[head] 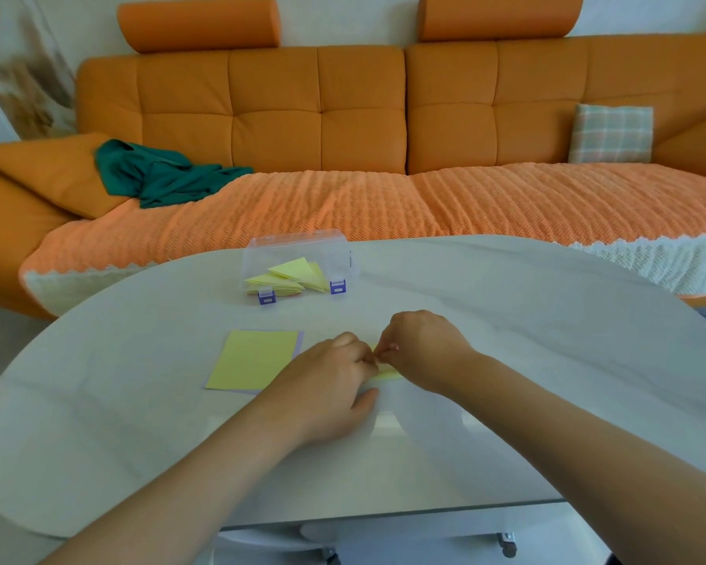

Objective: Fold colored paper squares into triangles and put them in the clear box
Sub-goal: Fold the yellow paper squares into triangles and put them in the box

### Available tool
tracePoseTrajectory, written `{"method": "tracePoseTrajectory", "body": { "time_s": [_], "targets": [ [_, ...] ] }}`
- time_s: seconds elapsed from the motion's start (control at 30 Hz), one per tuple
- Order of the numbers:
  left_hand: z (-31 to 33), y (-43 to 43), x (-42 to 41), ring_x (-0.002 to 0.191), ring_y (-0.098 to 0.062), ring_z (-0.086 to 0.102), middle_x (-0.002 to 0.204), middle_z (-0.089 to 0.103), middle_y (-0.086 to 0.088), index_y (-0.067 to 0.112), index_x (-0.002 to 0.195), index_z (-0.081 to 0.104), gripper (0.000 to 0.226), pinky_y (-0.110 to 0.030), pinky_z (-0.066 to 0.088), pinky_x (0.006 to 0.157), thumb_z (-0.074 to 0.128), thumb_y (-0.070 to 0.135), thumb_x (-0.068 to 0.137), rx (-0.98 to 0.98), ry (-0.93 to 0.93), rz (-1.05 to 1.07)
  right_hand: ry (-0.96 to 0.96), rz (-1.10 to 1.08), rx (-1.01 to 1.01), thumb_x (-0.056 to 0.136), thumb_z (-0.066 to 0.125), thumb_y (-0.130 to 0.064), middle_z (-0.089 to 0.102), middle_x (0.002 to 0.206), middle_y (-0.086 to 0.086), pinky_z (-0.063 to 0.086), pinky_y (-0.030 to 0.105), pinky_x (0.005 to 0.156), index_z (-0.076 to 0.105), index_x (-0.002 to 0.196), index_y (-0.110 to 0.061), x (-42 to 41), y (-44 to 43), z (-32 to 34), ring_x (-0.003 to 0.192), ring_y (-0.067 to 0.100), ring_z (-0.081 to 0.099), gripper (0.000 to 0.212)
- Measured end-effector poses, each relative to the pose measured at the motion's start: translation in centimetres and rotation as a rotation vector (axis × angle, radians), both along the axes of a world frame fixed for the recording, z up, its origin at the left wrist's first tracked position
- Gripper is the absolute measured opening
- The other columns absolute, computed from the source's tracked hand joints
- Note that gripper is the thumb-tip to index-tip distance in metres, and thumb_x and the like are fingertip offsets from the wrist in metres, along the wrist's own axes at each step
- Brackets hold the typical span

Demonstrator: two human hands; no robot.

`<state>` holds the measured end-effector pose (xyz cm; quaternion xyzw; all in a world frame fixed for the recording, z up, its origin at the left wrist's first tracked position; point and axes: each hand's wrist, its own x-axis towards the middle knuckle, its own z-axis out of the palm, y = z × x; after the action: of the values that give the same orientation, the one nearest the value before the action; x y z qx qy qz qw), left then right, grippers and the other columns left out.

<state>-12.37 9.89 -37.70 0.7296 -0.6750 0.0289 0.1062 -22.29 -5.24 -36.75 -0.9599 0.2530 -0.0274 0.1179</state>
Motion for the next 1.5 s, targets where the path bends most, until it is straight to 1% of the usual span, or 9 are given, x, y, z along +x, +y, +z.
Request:
{"method": "tracePoseTrajectory", "body": {
  "time_s": [0.13,0.47,0.57,0.77,0.87,0.93,1.1,1.3,1.5],
  "targets": [
    [-0.1,0.6,-0.7,0.122,-0.010,0.042,0.129,0.055,0.009,0.020,0.122,0.066,0.038,-0.019,0.032,0.082,0.044,0.036,0.096,0.005,-0.037,-0.021,-0.010,-0.022,0.070,0.092,0.059,-0.029,0.072,0.104,-0.009,0.050,0.030,0.081,0.076,0.098,-0.033,-0.1,-0.2,0.2,0.098,0.018,0.063,0.018],
    [-1.2,1.8,-3.2,0.118,-0.015,0.043,0.129,0.053,0.003,0.014,0.125,0.057,0.039,-0.034,0.047,0.088,0.040,0.036,0.098,-0.001,-0.003,0.096,-0.058,0.004,0.091,0.093,0.058,-0.030,0.069,0.107,-0.011,0.049,0.028,0.081,0.075,0.100,-0.034,-0.5,-0.4,-0.4,0.100,0.016,0.062,0.019],
    [-1.3,1.9,-3.3,0.115,-0.016,0.041,0.126,0.050,0.003,0.016,0.124,0.054,0.039,-0.035,0.046,0.089,0.040,0.043,0.099,0.022,0.006,0.117,-0.071,0.082,-0.019,0.097,0.054,-0.033,0.064,0.110,-0.007,0.043,0.029,0.080,0.073,0.108,-0.033,-1.0,-0.4,-0.8,0.103,0.018,0.059,0.022],
    [-1.4,2.2,-3.0,0.119,-0.014,0.039,0.133,0.045,0.008,0.023,0.141,0.044,0.051,-0.031,0.041,0.097,0.041,0.051,0.098,0.033,0.054,0.094,-0.129,0.317,-0.255,0.101,0.046,-0.034,0.055,0.138,-0.007,0.038,0.035,0.096,0.070,0.122,-0.029,-3.3,0.6,-1.5,0.121,0.020,0.048,0.032],
    [-1.4,2.4,-3.0,0.120,-0.012,0.039,0.133,0.046,0.009,0.025,0.140,0.045,0.048,-0.029,0.039,0.098,0.042,0.049,0.098,0.022,0.061,0.086,-0.071,0.392,-0.364,0.101,0.036,-0.030,0.063,0.126,-0.010,0.037,0.035,0.095,0.070,0.115,-0.030,-4.4,1.0,-1.6,0.117,0.018,0.050,0.037],
    [-1.5,2.4,-3.0,0.121,-0.012,0.039,0.131,0.046,0.008,0.025,0.140,0.046,0.047,-0.027,0.038,0.098,0.043,0.048,0.099,0.022,0.058,0.081,-0.049,0.401,-0.373,0.100,0.031,-0.030,0.064,0.118,-0.012,0.036,0.034,0.094,0.067,0.113,-0.029,-5.0,1.2,-1.8,0.113,0.017,0.052,0.039],
    [-1.3,2.5,-3.1,0.118,-0.011,0.038,0.126,0.045,0.009,0.027,0.142,0.046,0.047,-0.029,0.041,0.097,0.044,0.047,0.099,0.029,0.089,0.078,-0.059,0.372,-0.303,0.096,0.033,-0.028,0.062,0.130,-0.005,0.039,0.038,0.095,0.064,0.124,-0.024,-6.1,1.6,-2.6,0.119,0.019,0.055,0.041],
    [-0.9,2.3,-3.9,0.114,-0.014,0.042,0.116,0.047,0.004,0.019,0.121,0.056,0.041,-0.033,0.046,0.083,0.032,0.046,0.101,0.065,-0.066,0.169,-0.067,0.358,-0.302,0.095,0.029,-0.029,0.061,0.134,-0.004,0.044,0.037,0.089,0.065,0.122,-0.022,-6.5,1.7,-2.9,0.122,0.018,0.057,0.046],
    [-0.5,3.2,-3.0,0.105,-0.017,0.045,0.105,0.048,0.001,0.014,0.098,0.058,0.039,-0.038,0.047,0.086,0.029,0.040,0.103,0.066,-0.104,0.260,-0.100,0.336,-0.240,0.100,0.039,-0.027,0.049,0.151,-0.008,0.045,0.034,0.093,0.063,0.132,-0.023,-6.8,1.7,-2.8,0.138,0.013,0.046,0.040]
  ]
}}
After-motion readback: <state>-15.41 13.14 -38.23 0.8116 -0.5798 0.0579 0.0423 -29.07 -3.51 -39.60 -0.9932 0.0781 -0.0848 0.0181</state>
